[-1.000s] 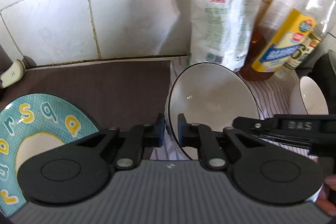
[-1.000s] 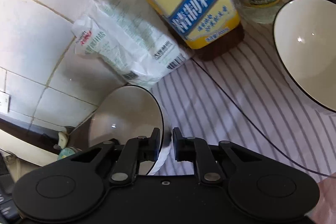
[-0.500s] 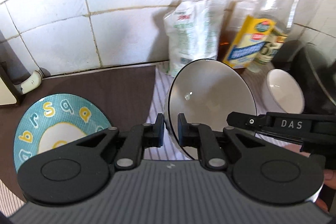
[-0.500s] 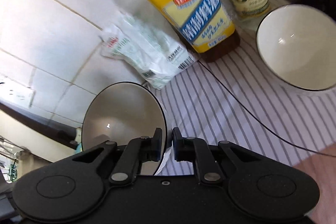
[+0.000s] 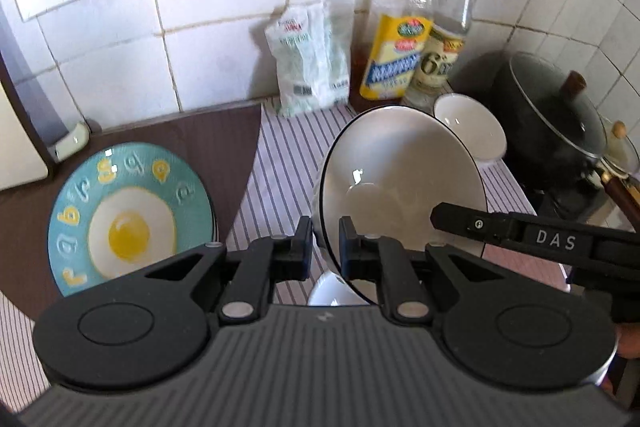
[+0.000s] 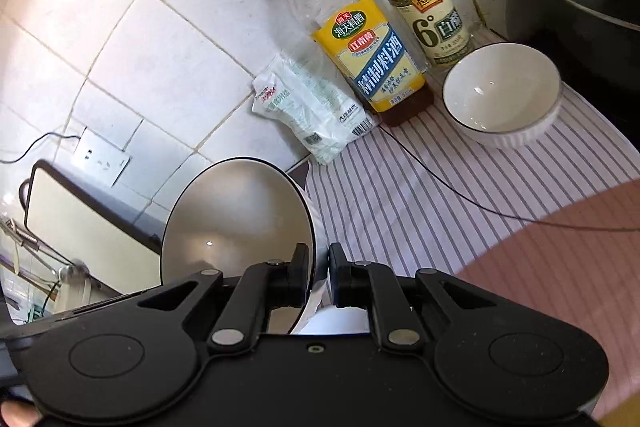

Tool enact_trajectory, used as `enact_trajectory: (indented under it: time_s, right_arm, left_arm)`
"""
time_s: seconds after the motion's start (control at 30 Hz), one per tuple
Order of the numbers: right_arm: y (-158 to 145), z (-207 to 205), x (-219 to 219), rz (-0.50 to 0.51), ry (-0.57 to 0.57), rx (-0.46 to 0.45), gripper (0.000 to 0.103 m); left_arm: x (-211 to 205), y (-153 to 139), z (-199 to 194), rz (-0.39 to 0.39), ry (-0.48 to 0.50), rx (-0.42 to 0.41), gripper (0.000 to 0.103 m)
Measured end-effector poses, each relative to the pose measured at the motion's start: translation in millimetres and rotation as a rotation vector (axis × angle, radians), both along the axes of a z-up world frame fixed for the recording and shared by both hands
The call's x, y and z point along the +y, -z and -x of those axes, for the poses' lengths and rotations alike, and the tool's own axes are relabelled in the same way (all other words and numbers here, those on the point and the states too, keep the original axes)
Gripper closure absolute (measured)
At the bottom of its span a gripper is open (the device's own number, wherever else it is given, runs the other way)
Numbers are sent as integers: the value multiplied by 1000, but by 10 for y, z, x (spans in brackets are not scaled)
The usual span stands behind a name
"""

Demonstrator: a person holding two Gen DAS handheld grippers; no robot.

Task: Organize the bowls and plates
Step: 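Carry the second bowl onto the first bowl and open the left gripper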

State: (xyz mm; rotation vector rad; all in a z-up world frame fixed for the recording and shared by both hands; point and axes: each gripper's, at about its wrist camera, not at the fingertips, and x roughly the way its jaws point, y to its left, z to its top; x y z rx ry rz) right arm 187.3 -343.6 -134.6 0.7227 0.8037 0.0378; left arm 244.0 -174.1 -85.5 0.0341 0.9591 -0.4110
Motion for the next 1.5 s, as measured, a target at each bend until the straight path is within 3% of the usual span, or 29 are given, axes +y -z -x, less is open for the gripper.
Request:
enact_trajectory:
  time_s: [0.23, 0.53, 0.7, 0.9, 1.1, 1.23, 1.5]
  right_arm:
    - [144, 285, 61, 21, 6, 14, 88]
    - [233, 507, 208, 144, -30, -10, 88]
    - [306, 601, 268, 172, -29, -12, 88]
    - [376, 614, 296, 201, -41, -14, 88]
    - [353, 595, 461, 336, -82, 1, 88]
    - [362, 557, 584, 455, -121, 9, 88]
    - [373, 558, 656, 534, -140, -18, 85]
  left_arm:
    - [-17, 174, 186, -36, 7, 59, 91]
    - [4, 418, 302, -65, 9, 144, 91]
    - [-45, 527, 373, -126, 40, 146, 92]
    - [-46, 607, 361, -132, 46, 168, 92]
    - [-121, 637, 379, -198, 69, 124, 91]
    - [-103, 672, 337, -193, 59, 145, 91]
    - [-70, 736, 285, -186, 52, 169, 89]
